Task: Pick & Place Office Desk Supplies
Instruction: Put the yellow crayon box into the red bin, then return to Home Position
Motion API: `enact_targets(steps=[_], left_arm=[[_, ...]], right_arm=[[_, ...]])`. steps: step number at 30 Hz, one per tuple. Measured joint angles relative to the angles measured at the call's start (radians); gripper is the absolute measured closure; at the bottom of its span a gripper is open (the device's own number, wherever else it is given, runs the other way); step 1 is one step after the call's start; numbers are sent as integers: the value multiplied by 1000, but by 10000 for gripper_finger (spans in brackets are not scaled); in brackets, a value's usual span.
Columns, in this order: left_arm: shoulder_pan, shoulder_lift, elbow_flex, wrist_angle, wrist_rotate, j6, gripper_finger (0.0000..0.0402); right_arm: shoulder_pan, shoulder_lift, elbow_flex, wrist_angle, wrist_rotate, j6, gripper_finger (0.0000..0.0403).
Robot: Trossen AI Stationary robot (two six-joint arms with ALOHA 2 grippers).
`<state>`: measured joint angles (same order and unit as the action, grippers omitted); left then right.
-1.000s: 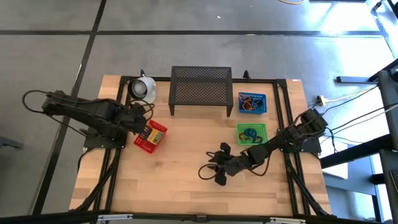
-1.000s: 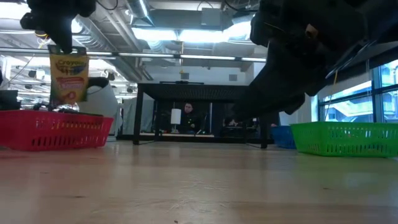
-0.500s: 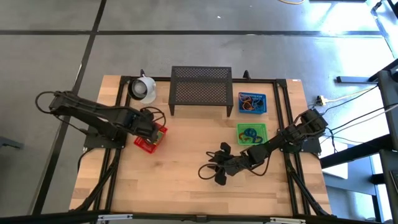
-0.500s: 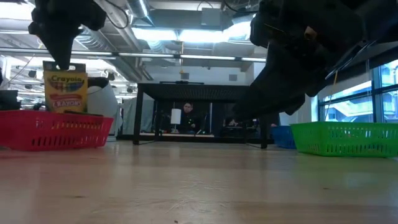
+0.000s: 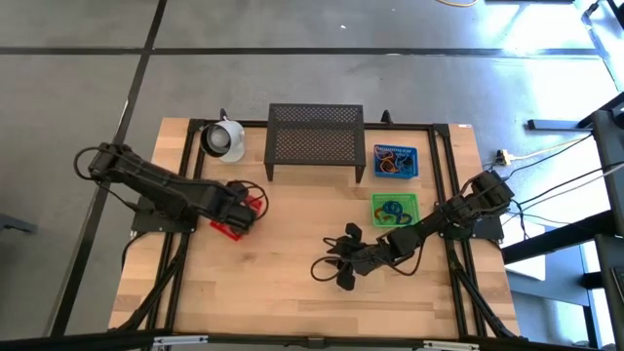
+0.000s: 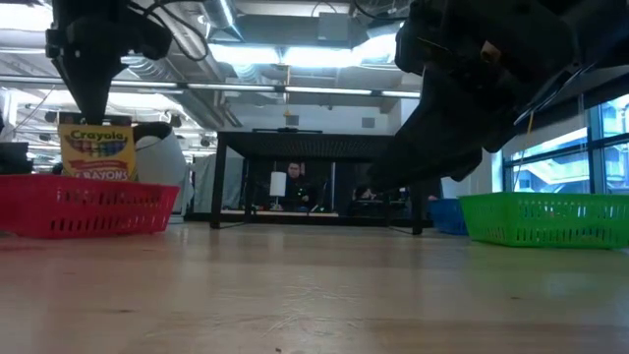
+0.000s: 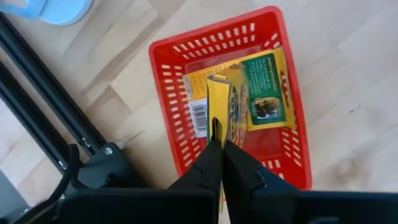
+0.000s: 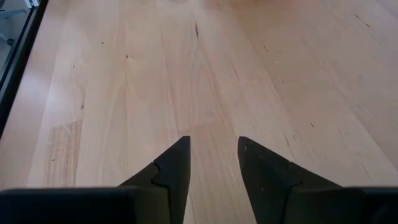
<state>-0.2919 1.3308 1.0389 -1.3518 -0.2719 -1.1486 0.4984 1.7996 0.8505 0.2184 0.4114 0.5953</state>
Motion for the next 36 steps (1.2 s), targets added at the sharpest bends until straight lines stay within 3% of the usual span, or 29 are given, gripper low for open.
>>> enact_targets(steps=[11,22,36], left_arm=[[-10,-79,12,-80,-54,-89,400],[-50,45,-13,59,-77,-88,392],[-66,15,40,97,-69,-79,231]], right_arm=[[0,0,0,0,-1,2,266],[0,0,0,-3,-8,25,266],[0,-5,0,-9,-10,25,266]])
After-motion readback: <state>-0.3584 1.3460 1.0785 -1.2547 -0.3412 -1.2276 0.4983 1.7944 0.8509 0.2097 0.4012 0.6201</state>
